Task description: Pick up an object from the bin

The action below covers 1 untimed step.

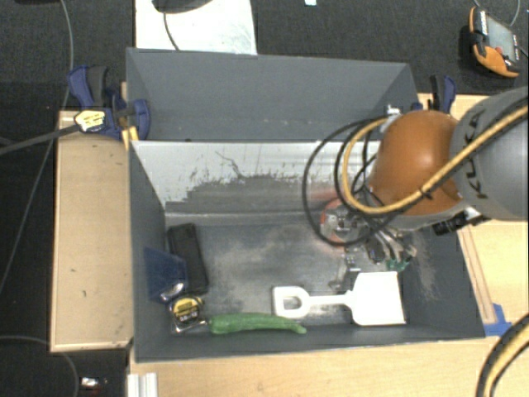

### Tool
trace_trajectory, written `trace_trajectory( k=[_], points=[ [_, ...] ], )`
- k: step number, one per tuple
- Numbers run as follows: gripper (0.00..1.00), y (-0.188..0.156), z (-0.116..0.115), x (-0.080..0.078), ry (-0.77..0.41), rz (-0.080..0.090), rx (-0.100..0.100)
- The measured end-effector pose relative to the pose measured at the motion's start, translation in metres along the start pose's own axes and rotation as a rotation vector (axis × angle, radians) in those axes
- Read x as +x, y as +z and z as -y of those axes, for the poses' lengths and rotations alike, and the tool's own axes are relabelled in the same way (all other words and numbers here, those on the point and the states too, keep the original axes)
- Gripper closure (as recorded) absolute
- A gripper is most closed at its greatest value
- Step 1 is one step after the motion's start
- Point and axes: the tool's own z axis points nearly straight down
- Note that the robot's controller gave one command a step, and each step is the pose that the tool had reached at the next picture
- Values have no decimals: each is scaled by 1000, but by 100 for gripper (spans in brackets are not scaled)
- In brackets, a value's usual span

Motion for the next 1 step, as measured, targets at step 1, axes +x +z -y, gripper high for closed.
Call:
trace_trajectory(
  k=[1],
  points=[
    [0, -4, 0, -2, 0, 8, 0]
  ],
)
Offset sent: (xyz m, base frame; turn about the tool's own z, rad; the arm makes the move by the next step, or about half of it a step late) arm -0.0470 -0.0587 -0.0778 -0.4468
